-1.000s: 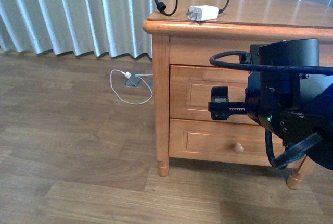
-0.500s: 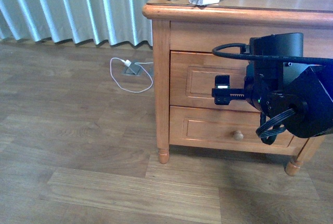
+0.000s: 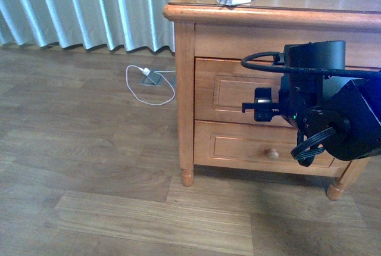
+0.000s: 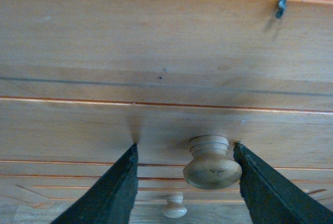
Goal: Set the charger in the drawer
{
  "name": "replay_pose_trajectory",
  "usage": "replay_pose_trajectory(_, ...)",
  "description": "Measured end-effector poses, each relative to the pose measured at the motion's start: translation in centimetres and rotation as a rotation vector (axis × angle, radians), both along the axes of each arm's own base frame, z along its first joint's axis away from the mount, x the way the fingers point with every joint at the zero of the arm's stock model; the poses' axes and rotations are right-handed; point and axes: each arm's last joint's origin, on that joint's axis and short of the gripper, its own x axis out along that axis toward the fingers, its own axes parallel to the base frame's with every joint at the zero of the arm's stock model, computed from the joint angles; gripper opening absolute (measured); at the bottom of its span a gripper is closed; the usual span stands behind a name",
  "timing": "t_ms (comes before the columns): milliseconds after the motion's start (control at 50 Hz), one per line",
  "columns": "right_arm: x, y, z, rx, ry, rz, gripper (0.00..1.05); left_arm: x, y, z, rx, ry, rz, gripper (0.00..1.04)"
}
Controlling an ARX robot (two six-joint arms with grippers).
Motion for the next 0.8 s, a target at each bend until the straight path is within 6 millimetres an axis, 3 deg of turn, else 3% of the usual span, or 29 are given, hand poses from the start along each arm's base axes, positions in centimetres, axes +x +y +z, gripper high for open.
replay_pose_trajectory(220,-0.1,-0.6,-0.2,-0.004,0.003,-0.019,0.25,0.0,0.0,0.0,0.0,0.0,0.0,0.99)
replay_pose_trajectory(500,-0.9,-1.2,-0.2,0.033,0.025,0.013,0.23,0.0,0.0,0.0,0.0,0.0,0.0,0.99)
replay_pose_trajectory(800,-6.7,-2.4,1.1,0.087,0.138,0.083,0.22,0.0,0.0,0.0,0.0,0.0,0.0,0.99)
